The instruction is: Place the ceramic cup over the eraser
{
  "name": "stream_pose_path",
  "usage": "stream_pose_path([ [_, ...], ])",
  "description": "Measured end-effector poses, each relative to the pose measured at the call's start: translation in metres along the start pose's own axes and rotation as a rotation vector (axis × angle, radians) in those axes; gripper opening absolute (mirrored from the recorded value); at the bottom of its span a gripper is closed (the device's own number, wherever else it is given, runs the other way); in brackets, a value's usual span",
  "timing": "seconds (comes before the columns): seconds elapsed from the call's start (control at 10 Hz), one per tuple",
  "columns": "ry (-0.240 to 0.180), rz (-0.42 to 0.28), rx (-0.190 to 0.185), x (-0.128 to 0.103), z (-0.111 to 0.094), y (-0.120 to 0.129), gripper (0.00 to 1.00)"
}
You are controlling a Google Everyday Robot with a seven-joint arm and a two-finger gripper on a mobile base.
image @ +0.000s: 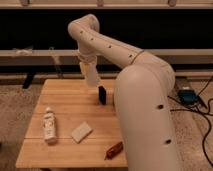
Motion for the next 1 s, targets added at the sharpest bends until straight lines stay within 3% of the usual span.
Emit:
stream_pose_path([
  [0.7, -0.029, 0.070, 0.024, -0.052, 0.007, 0.007, 0.00],
  [1.0, -0.039, 0.080, 0.054, -0.058, 0.020, -0.001, 0.00],
])
